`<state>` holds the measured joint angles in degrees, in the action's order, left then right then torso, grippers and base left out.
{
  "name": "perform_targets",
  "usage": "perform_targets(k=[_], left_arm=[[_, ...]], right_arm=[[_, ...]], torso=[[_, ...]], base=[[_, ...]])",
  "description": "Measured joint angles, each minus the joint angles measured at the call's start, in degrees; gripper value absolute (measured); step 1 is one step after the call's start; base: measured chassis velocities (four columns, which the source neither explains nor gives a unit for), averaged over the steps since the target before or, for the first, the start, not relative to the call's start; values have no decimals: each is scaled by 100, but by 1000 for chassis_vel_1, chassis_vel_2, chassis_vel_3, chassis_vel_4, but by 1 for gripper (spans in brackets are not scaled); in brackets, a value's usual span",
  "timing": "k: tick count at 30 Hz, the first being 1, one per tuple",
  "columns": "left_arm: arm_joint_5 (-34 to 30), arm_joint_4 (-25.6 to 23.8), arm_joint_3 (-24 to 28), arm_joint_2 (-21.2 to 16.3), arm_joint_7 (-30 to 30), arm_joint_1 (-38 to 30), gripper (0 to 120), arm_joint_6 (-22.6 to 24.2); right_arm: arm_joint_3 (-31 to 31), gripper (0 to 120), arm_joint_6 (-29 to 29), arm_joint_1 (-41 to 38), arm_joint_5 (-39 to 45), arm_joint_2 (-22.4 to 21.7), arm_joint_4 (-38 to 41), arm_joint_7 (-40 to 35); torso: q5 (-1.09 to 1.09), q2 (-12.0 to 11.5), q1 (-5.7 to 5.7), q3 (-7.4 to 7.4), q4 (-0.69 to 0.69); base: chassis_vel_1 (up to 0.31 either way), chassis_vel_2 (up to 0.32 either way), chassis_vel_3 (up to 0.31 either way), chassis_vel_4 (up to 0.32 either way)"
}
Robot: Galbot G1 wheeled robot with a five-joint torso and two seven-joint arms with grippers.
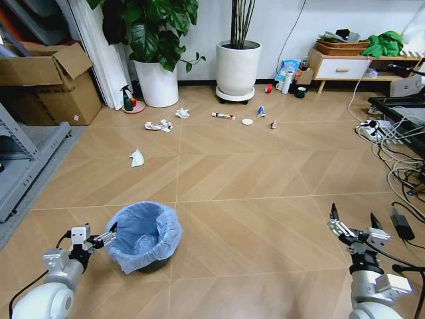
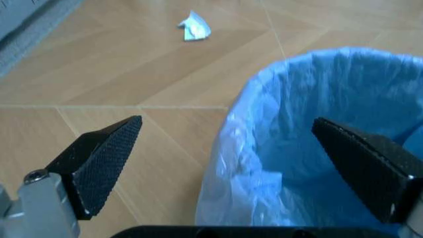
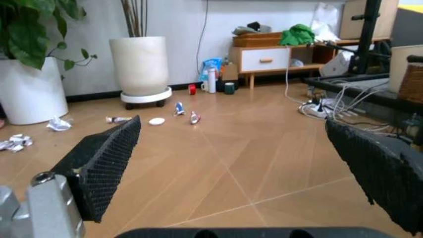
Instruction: Pick up the trash bin and place the garbage on the floor into it.
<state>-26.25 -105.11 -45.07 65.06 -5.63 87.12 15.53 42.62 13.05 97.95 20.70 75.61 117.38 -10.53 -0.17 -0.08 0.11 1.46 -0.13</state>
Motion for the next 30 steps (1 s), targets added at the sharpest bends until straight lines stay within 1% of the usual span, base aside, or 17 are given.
perform_targets(k=[3,9,11,13,14,16,18,19,21,22,25,26,29,30], left_arm=[[-76,95,49,-44,-79,-4,100,177],[-183,293,247,-93,-115,-118,98,338],[-253,359,338,-93,-98,-203,93,417],[-315,455,416,-91,-39,-295,82,488],[-315,455,416,-91,-39,-295,82,488],[-344,517,432,-94,19,-354,74,550],[-363,554,420,-108,39,-372,65,574],[-363,554,420,-108,39,-372,65,574],[-401,566,390,-116,42,-369,55,580],[-401,566,390,-116,42,-369,55,580],[-488,529,344,-120,30,-343,41,595],[-488,529,344,-120,30,-343,41,595],[-503,490,324,-128,-5,-324,26,606],[-505,477,320,-129,-11,-319,23,606]], right_arm=[[-94,100,-23,-52,-1,-32,-38,-8],[-143,100,-38,-68,-6,-35,-55,-11],[-149,100,-46,-74,-10,-26,-55,-12],[-150,100,-60,-81,-12,-22,-53,-14],[-150,100,-60,-81,-12,-22,-53,-14],[-150,100,-75,-87,-12,-21,-41,-16],[-149,100,-84,-91,-12,-20,-31,-20],[-149,100,-84,-91,-12,-20,-31,-20],[-149,100,-90,-101,-11,-16,-27,-24],[-149,100,-90,-101,-11,-16,-27,-24],[-155,100,-102,-115,-11,-10,-15,-29],[-155,100,-102,-115,-11,-10,-15,-29],[-166,100,-104,-122,-16,0,-8,-30],[-166,100,-104,-119,-18,3,-2,-30]], torso=[[0,0,0,0,0],[-2,0,0,0,0],[0,0,0,0,0],[0,0,0,0,0],[0,0,0,0,0],[6,1,0,-1,0],[3,1,0,-1,0],[3,1,0,-1,0],[1,0,0,-1,1],[1,0,0,-1,1],[-4,0,0,0,0],[-4,0,0,0,0],[-4,0,0,0,0],[-3,0,0,0,-1]], base=[[0,0,0,0],[0,0,0,0],[0,0,0,0],[0,0,0,0],[0,0,0,0],[0,0,0,0],[0,0,0,0],[0,0,0,0],[0,0,0,0],[0,0,0,0],[0,0,0,0],[0,0,0,0],[0,0,0,0],[0,0,0,0]])
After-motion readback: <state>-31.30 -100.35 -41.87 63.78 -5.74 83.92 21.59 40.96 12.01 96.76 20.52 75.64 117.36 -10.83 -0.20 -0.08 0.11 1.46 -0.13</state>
